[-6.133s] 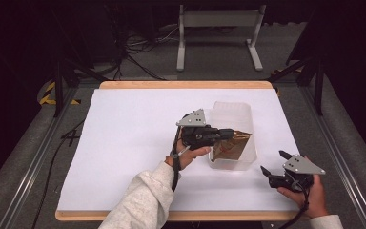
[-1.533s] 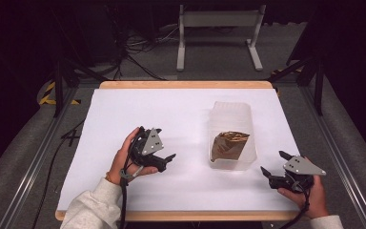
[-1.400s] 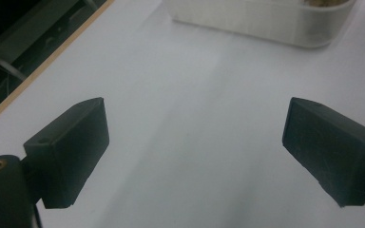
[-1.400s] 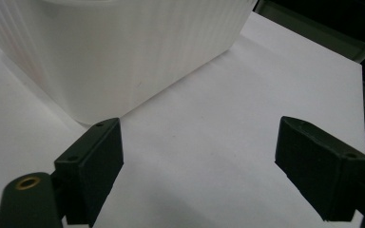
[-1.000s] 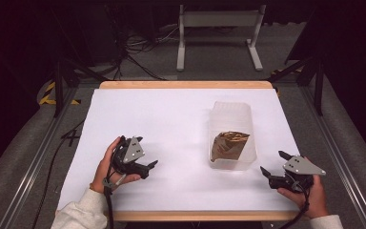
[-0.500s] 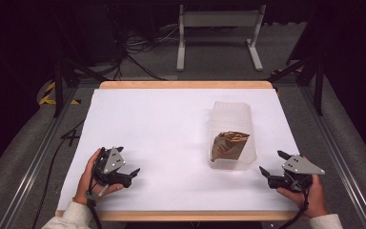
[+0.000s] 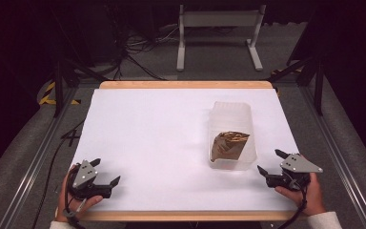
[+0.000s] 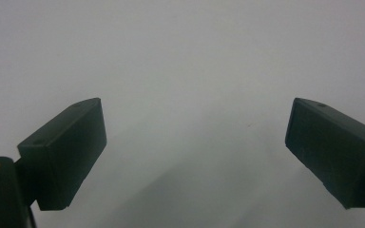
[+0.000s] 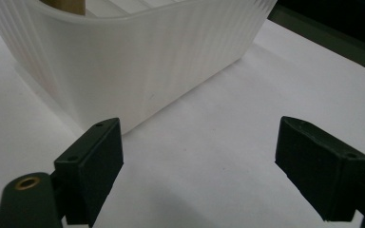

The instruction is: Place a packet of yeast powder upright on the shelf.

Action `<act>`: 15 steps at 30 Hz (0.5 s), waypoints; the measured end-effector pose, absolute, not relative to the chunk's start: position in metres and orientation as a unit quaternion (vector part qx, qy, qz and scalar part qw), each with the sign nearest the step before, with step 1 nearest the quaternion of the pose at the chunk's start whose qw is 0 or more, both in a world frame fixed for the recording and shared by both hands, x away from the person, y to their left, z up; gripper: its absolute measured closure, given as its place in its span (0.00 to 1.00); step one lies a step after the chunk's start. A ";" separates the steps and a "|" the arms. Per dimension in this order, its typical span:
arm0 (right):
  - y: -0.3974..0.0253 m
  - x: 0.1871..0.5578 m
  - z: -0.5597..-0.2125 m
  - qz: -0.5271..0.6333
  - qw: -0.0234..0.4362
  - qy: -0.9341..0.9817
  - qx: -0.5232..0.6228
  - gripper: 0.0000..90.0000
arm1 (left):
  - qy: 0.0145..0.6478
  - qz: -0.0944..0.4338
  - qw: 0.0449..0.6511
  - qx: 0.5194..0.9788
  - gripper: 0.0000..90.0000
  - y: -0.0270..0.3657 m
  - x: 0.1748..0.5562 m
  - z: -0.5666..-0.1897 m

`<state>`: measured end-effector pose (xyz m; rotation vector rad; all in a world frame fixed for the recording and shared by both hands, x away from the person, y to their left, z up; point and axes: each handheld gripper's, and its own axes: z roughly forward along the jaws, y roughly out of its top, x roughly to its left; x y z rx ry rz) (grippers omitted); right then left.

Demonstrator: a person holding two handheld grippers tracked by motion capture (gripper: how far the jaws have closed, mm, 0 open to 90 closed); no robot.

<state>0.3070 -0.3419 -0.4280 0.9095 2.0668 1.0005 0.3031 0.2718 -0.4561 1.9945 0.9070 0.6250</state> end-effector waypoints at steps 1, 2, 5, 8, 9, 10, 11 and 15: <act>-0.342 0.308 -0.428 0.383 0.329 0.790 0.348 0.19 | 0.368 0.249 0.422 0.790 0.08 0.274 0.302 -0.456; -0.342 0.308 -0.428 0.383 0.328 0.791 0.346 0.19 | 0.373 0.245 0.428 0.786 0.08 0.275 0.303 -0.456; -0.342 0.307 -0.427 0.386 0.332 0.790 0.342 0.19 | 0.371 0.246 0.431 0.785 0.08 0.273 0.303 -0.456; -0.342 0.308 -0.425 0.391 0.331 0.788 0.342 0.19 | 0.359 0.259 0.423 0.791 0.08 0.269 0.300 -0.453; -0.341 0.308 -0.426 0.391 0.329 0.789 0.342 0.19 | 0.359 0.259 0.423 0.791 0.08 0.269 0.300 -0.453; -0.341 0.309 -0.426 0.390 0.328 0.790 0.341 0.19 | 0.357 0.259 0.425 0.791 0.08 0.268 0.298 -0.452; -0.340 0.310 -0.427 0.389 0.328 0.791 0.341 0.19 | 0.355 0.259 0.426 0.791 0.08 0.268 0.298 -0.452; -0.336 0.310 -0.424 0.390 0.332 0.791 0.334 0.18 | 0.354 0.259 0.420 0.795 0.07 0.269 0.294 -0.453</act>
